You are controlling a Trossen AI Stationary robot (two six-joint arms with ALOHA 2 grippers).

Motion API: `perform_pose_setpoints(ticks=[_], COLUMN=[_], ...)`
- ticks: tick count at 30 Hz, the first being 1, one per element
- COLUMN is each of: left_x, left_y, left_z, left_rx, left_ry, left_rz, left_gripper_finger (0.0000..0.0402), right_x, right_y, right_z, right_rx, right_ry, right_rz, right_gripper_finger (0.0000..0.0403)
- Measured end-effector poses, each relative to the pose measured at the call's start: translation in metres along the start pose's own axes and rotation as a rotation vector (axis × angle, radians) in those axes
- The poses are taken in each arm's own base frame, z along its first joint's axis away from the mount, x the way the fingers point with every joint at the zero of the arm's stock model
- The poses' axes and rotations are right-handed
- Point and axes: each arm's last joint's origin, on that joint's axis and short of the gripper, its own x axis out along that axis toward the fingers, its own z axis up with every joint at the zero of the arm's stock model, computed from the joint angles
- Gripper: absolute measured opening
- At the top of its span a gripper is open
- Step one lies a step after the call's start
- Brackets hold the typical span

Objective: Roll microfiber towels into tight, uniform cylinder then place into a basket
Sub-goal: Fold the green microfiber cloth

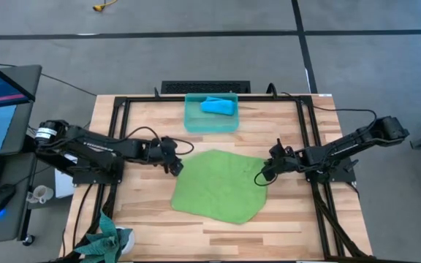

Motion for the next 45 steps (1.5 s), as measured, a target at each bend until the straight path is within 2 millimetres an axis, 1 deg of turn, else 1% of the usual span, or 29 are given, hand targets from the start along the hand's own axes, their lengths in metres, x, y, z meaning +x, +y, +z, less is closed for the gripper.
perform_pose_setpoints(ticks=[3,7,11,13,16,19,23,25,31,34,38,42,43,45], left_x=[0.002,0.004,0.013,0.022,0.035,0.045,0.057,0.060,0.058,0.054,0.047,0.038,0.036,0.031], left_y=[0.003,0.006,0.002,0.000,-0.003,-0.004,-0.005,-0.006,-0.010,-0.021,-0.042,-0.059,-0.062,-0.068], left_z=[0.005,0.007,0.005,0.003,0.000,-0.004,-0.010,-0.011,-0.009,-0.009,-0.015,-0.027,-0.029,-0.034], left_rx=[-0.052,-0.072,-0.072,-0.063,-0.052,-0.051,-0.056,-0.055,-0.018,-0.001,0.080,0.215,0.256,0.363], left_ry=[0.012,0.019,0.041,0.061,0.073,0.105,0.152,0.150,0.121,0.077,0.008,-0.072,-0.099,-0.135], left_rz=[-0.020,-0.020,-0.036,-0.036,-0.026,-0.023,-0.031,-0.029,-0.073,-0.143,-0.252,-0.288,-0.280,-0.265], left_gripper_finger=[0.0198,0.0198,0.0198,0.0198,0.0198,0.0198,0.0198,0.0198,0.0194,0.0169,0.0106,0.0029,0.0015,0.0007], right_x=[0.000,0.000,0.000,0.000,0.000,0.000,0.000,0.000,0.000,0.000,0.000,0.000,0.000,0.000], right_y=[0.000,0.000,0.000,0.000,0.000,0.000,0.000,0.000,0.000,0.000,0.000,0.000,0.000,0.000], right_z=[0.000,0.000,0.000,0.000,-0.001,-0.001,-0.001,0.000,0.000,0.000,0.000,0.000,0.000,0.000], right_rx=[0.002,0.003,-0.005,-0.005,-0.006,-0.006,-0.013,-0.013,-0.013,-0.014,-0.014,-0.014,-0.014,-0.014], right_ry=[0.003,0.006,0.009,0.010,0.011,0.011,0.011,0.011,0.011,0.011,0.010,0.010,0.010,0.010], right_rz=[0.001,0.003,0.006,0.006,0.005,0.005,0.004,0.006,0.005,0.005,0.005,0.005,0.005,0.005], right_gripper_finger=[0.0076,0.0038,0.0009,0.0007,0.0015,0.0017,0.0011,0.0010,0.0015,0.0014,0.0012,0.0013,0.0013,0.0013])
